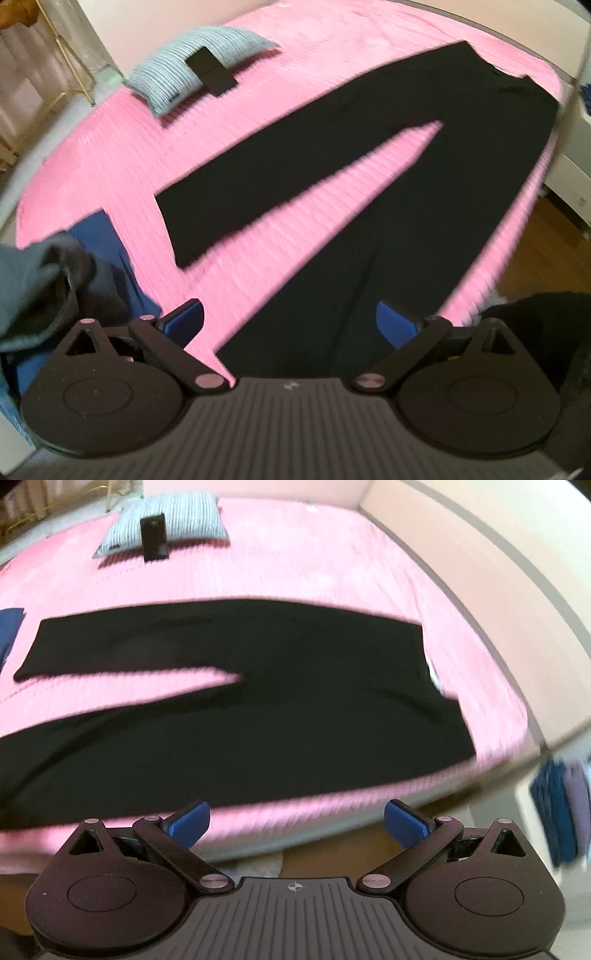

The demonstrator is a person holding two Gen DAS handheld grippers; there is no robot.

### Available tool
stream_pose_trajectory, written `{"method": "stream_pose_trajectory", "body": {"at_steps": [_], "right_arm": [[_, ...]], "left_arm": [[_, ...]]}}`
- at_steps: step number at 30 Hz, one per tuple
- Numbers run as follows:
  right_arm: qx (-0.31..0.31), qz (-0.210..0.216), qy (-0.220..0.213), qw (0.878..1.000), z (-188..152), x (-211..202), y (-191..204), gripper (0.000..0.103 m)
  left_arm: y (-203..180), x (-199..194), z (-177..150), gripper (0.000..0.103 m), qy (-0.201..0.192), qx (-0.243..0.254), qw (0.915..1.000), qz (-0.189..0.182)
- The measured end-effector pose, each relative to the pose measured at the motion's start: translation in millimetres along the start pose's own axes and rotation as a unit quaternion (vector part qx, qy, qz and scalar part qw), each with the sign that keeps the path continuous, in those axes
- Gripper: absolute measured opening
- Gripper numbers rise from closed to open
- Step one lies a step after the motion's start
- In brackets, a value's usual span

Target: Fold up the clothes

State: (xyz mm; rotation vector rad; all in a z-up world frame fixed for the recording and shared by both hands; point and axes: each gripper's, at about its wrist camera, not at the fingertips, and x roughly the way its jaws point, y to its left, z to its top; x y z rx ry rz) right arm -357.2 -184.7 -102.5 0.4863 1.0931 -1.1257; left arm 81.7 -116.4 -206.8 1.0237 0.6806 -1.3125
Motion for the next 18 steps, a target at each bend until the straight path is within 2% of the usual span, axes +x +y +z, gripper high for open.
{"method": "stream_pose_trajectory", "body": {"at_steps": [4,8,11,15,18], "right_arm": [[-0.06,0.008,-0.025,0.998,62,53,-54,0.103],[-0.121,0.046,-0.026,0.991,129,124,-110,0.103],[-0.164,0.074,-0.029,0.983,172,164,-142,0.103],[-0.23,0.087,-0.03,0.969,225,213,-157,0.103],[-0.265,0.1,-0.034,0.958,254,243,-149,0.102]], "left_arm": [[-6,38,59,0.098,-0.001,-0.023,0.9993,0.031],[-22,80,118,0.093,0.039,-0.026,0.9953,0.084],[-19,97,155,0.089,0.054,-0.024,0.9944,0.088],[1,119,193,0.089,0.052,0.009,0.9923,0.113],[29,151,211,0.088,0.044,0.034,0.9926,0.108]]}}
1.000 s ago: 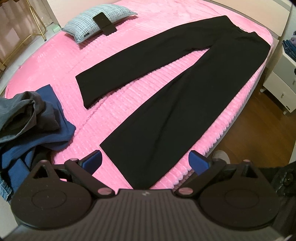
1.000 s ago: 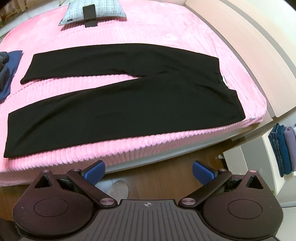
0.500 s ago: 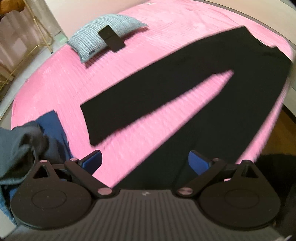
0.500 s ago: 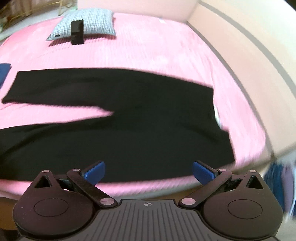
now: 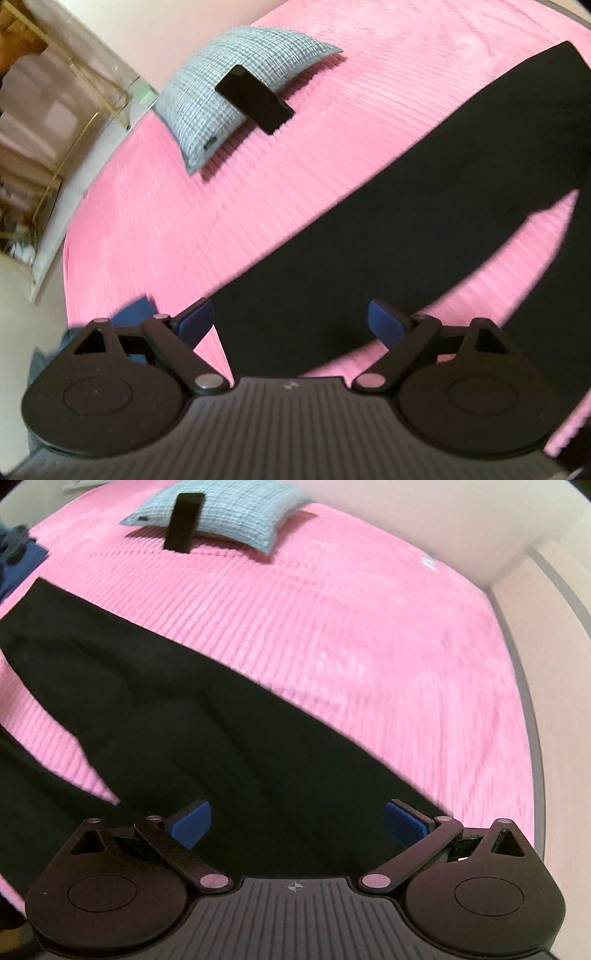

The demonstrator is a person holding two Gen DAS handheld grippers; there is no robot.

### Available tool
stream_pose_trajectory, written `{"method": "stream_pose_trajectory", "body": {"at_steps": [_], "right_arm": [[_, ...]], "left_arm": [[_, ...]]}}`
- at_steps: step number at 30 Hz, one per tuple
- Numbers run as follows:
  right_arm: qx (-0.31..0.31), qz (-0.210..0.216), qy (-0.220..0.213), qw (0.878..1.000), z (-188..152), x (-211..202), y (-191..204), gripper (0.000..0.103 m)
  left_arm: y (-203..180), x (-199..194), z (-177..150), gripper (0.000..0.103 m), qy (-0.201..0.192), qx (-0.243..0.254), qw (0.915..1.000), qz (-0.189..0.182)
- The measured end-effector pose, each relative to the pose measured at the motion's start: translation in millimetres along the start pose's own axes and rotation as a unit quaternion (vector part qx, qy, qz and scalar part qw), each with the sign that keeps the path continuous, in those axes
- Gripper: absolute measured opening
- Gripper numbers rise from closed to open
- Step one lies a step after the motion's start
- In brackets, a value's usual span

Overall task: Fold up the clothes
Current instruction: 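Grasp the trouser leg with the left tool and lift it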

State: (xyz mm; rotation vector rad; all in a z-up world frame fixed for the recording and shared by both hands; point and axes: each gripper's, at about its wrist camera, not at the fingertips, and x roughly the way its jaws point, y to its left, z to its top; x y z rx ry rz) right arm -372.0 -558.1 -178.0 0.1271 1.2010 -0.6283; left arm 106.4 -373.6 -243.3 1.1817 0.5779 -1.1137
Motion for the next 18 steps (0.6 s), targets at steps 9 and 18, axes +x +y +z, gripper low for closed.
{"method": "stream_pose_trajectory", "body": {"at_steps": [9,18], "right_arm": [[-0.048,-0.004,-0.01,0.999,42,93,4,0.102],[-0.018,0.014,0.038,0.999,37,144,24,0.102]], "left_arm": [[46,189,12,0.054,0.018,0.126,0.99,-0.061],[61,276,21,0.022,0.052,0.249,0.9504,-0.179]]}}
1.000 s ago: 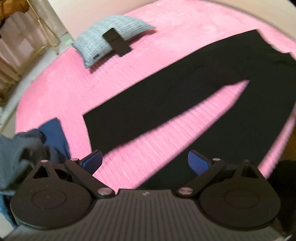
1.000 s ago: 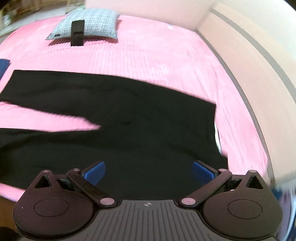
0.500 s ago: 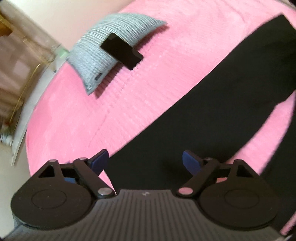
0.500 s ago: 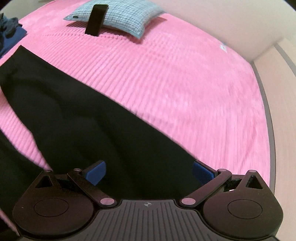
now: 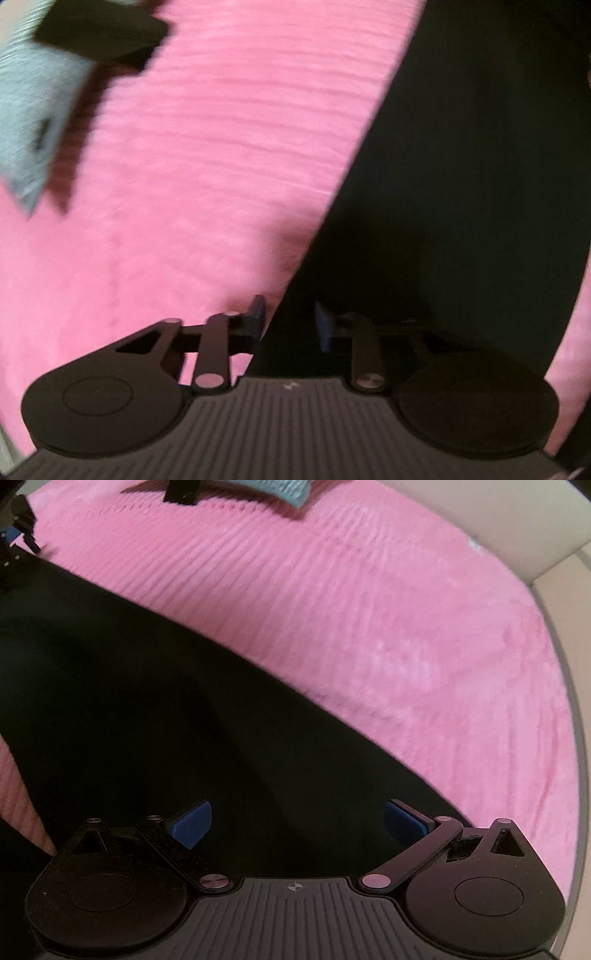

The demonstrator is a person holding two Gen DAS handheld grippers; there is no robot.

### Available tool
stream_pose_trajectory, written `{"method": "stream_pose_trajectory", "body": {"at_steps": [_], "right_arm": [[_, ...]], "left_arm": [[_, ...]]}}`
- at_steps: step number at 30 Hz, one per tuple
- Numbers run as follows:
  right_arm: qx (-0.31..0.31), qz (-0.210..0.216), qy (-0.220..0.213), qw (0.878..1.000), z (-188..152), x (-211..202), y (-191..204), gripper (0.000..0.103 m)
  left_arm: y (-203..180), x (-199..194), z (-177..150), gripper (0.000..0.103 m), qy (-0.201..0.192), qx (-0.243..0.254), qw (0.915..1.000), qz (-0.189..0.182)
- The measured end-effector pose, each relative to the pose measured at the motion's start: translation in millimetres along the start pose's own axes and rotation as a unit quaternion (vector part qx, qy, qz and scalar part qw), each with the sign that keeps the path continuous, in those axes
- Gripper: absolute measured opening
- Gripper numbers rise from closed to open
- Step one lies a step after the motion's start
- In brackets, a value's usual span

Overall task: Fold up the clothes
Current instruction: 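Grasp the trouser leg with the left tool and lift it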

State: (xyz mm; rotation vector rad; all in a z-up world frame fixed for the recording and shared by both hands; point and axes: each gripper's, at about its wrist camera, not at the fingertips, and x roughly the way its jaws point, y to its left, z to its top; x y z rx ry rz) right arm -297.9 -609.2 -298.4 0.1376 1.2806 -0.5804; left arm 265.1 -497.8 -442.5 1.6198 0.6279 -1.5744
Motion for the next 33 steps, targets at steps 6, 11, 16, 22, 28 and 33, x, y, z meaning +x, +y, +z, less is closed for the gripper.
{"method": "stream_pose_trajectory", "body": {"at_steps": [6,11,16,22,28,33], "right_arm": [[-0.001,0.005,0.003,1.0,3,6,-6,0.102],[-0.008,-0.011,0.001,1.0,3,4,-39,0.102],[-0.089,-0.035,0.018,0.995,-6,28,-86,0.102],[-0.193,-0.001,0.054,0.98,-14,71,-135,0.081],[-0.226,0.087,0.077,0.967,-18,104,-159,0.048],[-0.182,0.072,0.063,0.979,-22,82,-161,0.003]], "left_arm": [[-10,-4,3,0.002,0.013,0.05,0.9986,-0.006],[-39,-49,-7,0.0,-0.008,0.05,0.9974,0.051],[-76,-99,-11,0.0,-0.026,0.028,0.9927,0.114],[-115,-125,-6,0.0,-0.014,0.009,0.9866,0.162],[-151,-133,1,0.0,0.023,0.003,0.9811,0.192],[-170,-146,4,0.0,0.039,-0.001,0.9788,0.201]]}}
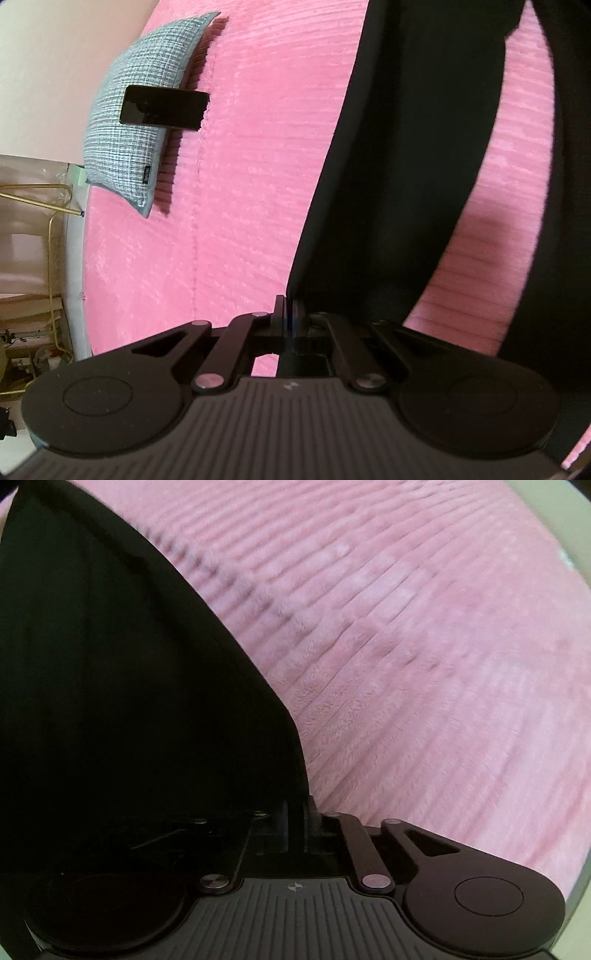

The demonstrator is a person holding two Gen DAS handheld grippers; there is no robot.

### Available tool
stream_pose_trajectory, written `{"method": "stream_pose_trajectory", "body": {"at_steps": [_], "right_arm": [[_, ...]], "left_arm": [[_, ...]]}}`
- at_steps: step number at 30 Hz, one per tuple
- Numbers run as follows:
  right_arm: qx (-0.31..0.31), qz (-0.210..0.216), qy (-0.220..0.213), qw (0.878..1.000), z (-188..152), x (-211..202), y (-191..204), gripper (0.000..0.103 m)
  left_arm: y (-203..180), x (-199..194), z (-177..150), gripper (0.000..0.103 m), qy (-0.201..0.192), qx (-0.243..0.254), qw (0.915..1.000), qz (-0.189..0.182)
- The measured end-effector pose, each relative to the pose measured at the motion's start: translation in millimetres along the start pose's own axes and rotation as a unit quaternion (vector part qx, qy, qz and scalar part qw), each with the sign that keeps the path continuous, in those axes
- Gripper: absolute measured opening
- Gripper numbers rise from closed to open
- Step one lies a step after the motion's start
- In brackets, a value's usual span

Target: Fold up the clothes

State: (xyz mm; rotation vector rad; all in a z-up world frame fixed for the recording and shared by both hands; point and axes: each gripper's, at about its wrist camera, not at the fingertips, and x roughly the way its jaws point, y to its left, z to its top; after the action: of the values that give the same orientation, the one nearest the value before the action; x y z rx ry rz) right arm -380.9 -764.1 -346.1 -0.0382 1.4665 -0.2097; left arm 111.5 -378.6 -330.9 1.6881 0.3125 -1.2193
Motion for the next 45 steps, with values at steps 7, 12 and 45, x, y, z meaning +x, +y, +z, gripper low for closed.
{"method": "stream_pose_trajectory", "body": {"at_steps": [7,12,45], "right_arm": [[-0.01,-0.146,-0.121,0.982,-52,-124,73,0.003],[0.025,-0.225,-0.154,0.962,-139,-186,197,0.003],[0.755,0.188,-0.249,0.577,-327,-30,266,0.011]], "left_arm": [[11,-76,-15,0.0,-0.047,-0.066,0.9936,0.079],[-51,-150,-72,0.0,-0.072,-0.047,0.9955,0.04],[-231,-125,-116,0.0,0.07,0.003,0.9965,-0.045]]}}
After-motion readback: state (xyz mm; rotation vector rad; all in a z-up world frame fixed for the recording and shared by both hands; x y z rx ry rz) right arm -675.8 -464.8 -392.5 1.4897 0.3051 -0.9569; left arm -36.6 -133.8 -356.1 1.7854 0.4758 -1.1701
